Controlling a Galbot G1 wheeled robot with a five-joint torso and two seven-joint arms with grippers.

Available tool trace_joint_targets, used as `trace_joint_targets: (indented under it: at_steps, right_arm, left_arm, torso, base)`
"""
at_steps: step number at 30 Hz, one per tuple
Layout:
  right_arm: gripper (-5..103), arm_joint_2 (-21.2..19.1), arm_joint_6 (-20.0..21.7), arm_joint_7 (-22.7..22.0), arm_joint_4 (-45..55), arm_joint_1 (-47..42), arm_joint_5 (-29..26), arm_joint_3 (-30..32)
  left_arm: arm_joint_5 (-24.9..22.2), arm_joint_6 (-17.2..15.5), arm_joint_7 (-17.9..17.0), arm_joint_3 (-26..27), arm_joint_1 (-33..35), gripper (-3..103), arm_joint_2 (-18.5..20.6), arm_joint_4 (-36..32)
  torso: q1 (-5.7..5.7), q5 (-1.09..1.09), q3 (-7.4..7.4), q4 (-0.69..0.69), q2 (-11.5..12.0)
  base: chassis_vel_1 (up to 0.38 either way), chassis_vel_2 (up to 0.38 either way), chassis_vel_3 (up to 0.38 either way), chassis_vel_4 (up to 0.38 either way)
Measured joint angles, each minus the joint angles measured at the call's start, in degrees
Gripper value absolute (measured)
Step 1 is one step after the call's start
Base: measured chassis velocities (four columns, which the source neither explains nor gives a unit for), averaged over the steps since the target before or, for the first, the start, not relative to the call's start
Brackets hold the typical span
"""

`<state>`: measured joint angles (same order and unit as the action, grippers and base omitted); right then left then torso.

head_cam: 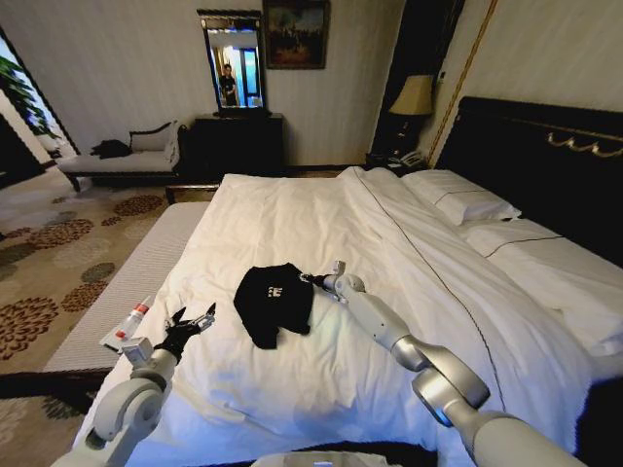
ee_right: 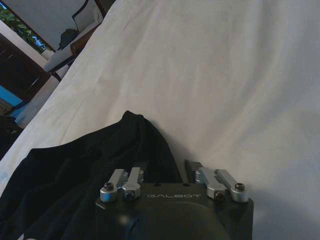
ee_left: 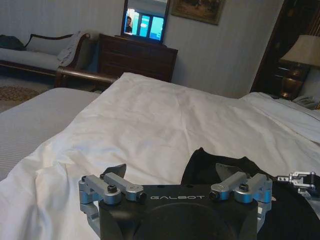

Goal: Fold the clothes on the bed.

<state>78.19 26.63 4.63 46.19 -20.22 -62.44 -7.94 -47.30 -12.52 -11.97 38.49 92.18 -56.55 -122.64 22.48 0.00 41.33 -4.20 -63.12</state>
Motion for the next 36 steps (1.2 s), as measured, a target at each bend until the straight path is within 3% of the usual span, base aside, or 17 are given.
trace_joint_targets:
  at_steps: [5, 6, 11, 12, 27, 35, 36]
  right_arm:
    - [25, -0.3, 0.0, -0.1, 0.1, 0.1, -0.1, 0.0]
    - [15, -0.4, 0.0, -0.1, 0.2, 0.1, -0.2, 0.0]
    - [9, -0.5, 0.0, -0.1, 0.3, 0.1, -0.2, -0.1]
    - [1, -0.7, 0.0, 0.0, 0.4, 0.1, -0.3, -0.5]
    - [0, -1.1, 0.1, -0.4, 2.4, -0.8, -1.2, -0.3]
    - [0, -2.0, 0.1, -1.1, 4.0, -1.5, -2.5, -0.5]
    - [0, -2.1, 0.1, -1.2, 4.0, -1.6, -2.5, -0.5]
  left_arm:
    - [-0.3, 0.0, -0.1, -0.8, -1.0, 100, 0.0, 0.6]
    - [-0.4, 0.0, -0.2, -1.0, -1.3, 100, 0.1, 1.0]
    - [-0.4, 0.0, -0.1, -1.4, -1.8, 100, 0.7, 1.9]
    - [-0.6, 0.0, 0.1, -1.7, -2.2, 100, 1.3, 2.8]
    - [-3.9, -0.5, 0.3, -5.5, -9.3, 100, 5.6, 9.6]
    - [-5.7, -1.3, -0.4, -12.0, -19.6, 100, 7.7, 14.6]
    - [-6.1, -1.4, -0.6, -14.4, -23.4, 100, 8.0, 16.9]
  torso:
    - [0.0, 0.0, 0.0, 0.0, 0.0]
    - [0.0, 0.0, 0.0, 0.0, 0.0]
    - [0.0, 0.0, 0.0, 0.0, 0.0]
    - [0.0, 0.0, 0.0, 0.0, 0.0]
    - [0.0, -0.01, 0.0, 0.01, 0.0]
    - [0.0, 0.0, 0.0, 0.0, 0.0]
    - [0.0, 0.0, 0.0, -0.01, 0.0]
  base:
    - [0.0, 0.0, 0.0, 0.0]
    - [0.0, 0.0, 0.0, 0.0]
    - [0.0, 0.0, 0.0, 0.0]
    - [0.0, 0.0, 0.0, 0.0]
    - [0.0, 0.0, 0.0, 0.0]
    - [0.0, 0.0, 0.0, 0.0]
    - [0.0, 0.0, 0.0, 0.0]
